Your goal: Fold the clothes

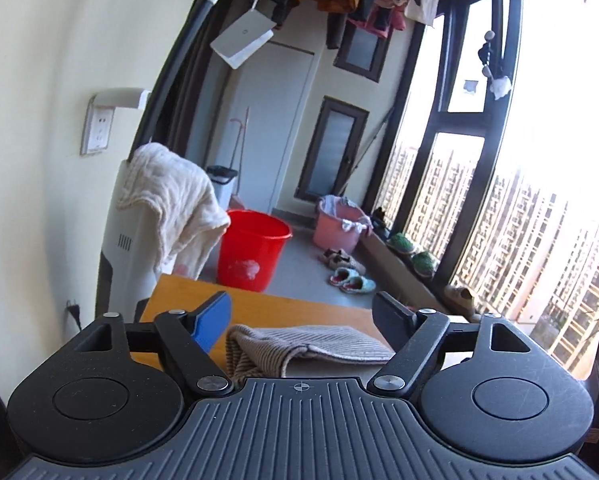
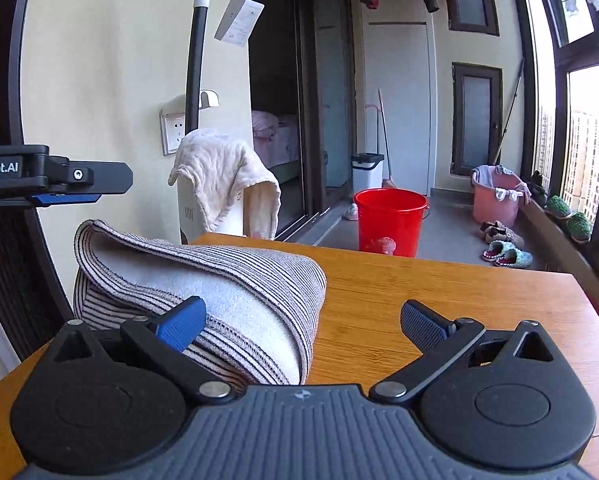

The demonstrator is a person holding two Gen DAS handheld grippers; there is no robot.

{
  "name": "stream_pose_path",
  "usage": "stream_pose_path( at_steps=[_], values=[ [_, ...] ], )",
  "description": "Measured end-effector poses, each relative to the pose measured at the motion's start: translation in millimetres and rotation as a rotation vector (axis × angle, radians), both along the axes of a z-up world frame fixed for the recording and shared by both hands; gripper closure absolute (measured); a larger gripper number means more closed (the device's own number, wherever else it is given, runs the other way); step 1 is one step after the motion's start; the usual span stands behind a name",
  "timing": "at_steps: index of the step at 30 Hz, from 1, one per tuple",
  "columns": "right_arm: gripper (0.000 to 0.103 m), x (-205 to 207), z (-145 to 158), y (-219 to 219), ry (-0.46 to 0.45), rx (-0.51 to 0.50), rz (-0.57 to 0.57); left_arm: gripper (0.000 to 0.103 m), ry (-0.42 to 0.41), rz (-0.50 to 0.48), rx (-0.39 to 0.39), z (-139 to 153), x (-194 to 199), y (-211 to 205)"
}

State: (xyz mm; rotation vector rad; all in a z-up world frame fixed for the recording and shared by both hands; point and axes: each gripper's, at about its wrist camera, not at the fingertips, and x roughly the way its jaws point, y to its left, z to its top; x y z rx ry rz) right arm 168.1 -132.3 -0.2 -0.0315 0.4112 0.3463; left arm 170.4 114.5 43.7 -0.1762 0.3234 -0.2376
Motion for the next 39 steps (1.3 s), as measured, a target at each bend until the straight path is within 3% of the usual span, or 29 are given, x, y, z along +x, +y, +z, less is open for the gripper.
stream_pose_path(
  at_steps=[4,6,10,15,18,21,27,30,32,35,37,39],
  values=[
    [0.0,-9,-6,-3,-0.006,-0.022,-0.027,0.052,0.044,0.006,0.103,-25,10,-18],
    [0.0,-10,-12,-2,0.02,-0.024,-0.014,0.052,0.094,0.002,0.106,-48,12,-18],
    [0.0,-15,-14,-2,0.021,0.006,-0.003,0.05,0.074,0.052,0.114,-66,14,-16],
    [0.0,-7,16,-7,-0.025,0.165,-0.008,0.048,0.047,0.056,0.145,-70,13,-14],
    [0.0,15,24,4,-0.02,0.151,-0.02,0.048,0.042,0.057,0.144,-70,12,-14],
    [0.0,36,10,25,0.04,0.079,0.006,0.044,0.046,0.058,0.127,-69,14,-11],
    [0.0,32,-3,30,0.012,0.113,-0.026,0.037,0.062,0.064,0.12,-63,21,-1],
    [0.0,29,-2,32,-0.007,0.08,-0.032,0.038,0.057,0.068,0.095,-51,15,7],
    [0.0,30,0,36,-0.016,0.06,-0.044,0.041,0.036,0.075,0.002,-36,5,19],
    [0.0,33,2,46,-0.034,0.033,-0.072,0.048,0.024,0.001,-0.163,-18,-3,31],
    [0.0,32,1,51,-0.05,0.016,-0.082,0.049,0.041,-0.068,-0.173,-19,0,23],
    [0.0,28,0,48,-0.044,0.006,-0.081,0.052,0.076,-0.081,-0.124,-29,10,11]
  ],
)
